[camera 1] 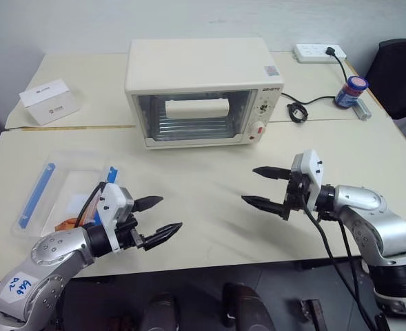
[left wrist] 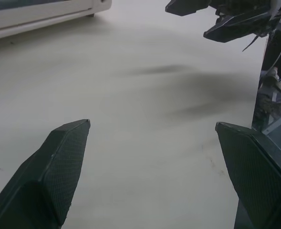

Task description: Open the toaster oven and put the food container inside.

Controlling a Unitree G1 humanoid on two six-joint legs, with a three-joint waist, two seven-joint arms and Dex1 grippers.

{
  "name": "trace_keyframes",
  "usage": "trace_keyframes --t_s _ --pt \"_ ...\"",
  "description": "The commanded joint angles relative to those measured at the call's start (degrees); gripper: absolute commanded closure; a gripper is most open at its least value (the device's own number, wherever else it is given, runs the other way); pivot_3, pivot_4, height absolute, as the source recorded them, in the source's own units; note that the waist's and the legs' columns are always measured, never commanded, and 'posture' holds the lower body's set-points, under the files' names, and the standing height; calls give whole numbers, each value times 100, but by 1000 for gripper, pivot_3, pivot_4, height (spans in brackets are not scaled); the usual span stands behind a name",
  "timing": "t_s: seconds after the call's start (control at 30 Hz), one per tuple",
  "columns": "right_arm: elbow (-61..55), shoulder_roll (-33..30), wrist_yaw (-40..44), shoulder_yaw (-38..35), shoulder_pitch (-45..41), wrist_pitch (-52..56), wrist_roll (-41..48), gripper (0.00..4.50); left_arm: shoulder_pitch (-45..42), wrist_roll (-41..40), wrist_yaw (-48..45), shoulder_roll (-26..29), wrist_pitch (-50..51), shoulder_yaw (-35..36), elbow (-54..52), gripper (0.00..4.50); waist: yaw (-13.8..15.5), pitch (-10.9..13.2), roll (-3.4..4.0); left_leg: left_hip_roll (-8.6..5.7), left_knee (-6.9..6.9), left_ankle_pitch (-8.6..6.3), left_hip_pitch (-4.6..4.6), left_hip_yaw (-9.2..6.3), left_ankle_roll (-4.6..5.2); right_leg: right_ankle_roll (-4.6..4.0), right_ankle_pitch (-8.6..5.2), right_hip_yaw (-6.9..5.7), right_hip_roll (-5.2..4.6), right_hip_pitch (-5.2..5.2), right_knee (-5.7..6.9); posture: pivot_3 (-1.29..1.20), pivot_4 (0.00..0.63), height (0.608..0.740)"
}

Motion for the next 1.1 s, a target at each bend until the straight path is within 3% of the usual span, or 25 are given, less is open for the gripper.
trace_keyframes --t_s 0.03,0.23,0.43,0.6,0.9,1.1 --pt "419 199 -19 98 -617 -21 11 32 -370 -893 71 225 260 565 -376 0 -9 0 0 0 0 2 0 0 -2 0 0 0 0 0 0 0 150 740" --pt "2095 897 -249 340 -2112 -423 -476 32 -1303 -2218 -250 1484 837 1791 318 0 -32 2 4 4 0 6 -2 1 -9 0 0 -1 5 -4 6 0 150 740" --pt "3127 1273 -70 385 -2920 -888 -725 32 -1716 -2070 -721 2348 937 2139 1072 0 -28 5 8 -1 -9 4 -9 -2 -8 -1 -1 -3 7 -6 -3 0 150 740" --pt "3004 1370 268 349 -3008 -968 -599 32 -1696 -1713 -964 2480 782 2093 1233 0 -36 6 9 1 -12 2 -11 -1 -11 -1 -1 -3 10 -9 -4 0 150 740" --pt "1726 1277 825 418 -2293 -604 -164 32 -2028 -1223 -1092 2307 507 1640 1555 0 -31 6 10 8 -11 -1 -11 1 -19 -1 -1 -2 17 -11 -2 0 150 740" --pt "1411 1259 890 477 -2015 -541 -179 32 -2767 -948 -1083 2248 311 1292 2153 0 -37 7 11 16 -11 -1 -11 11 -22 -2 -1 1 24 -19 0 0 150 740"
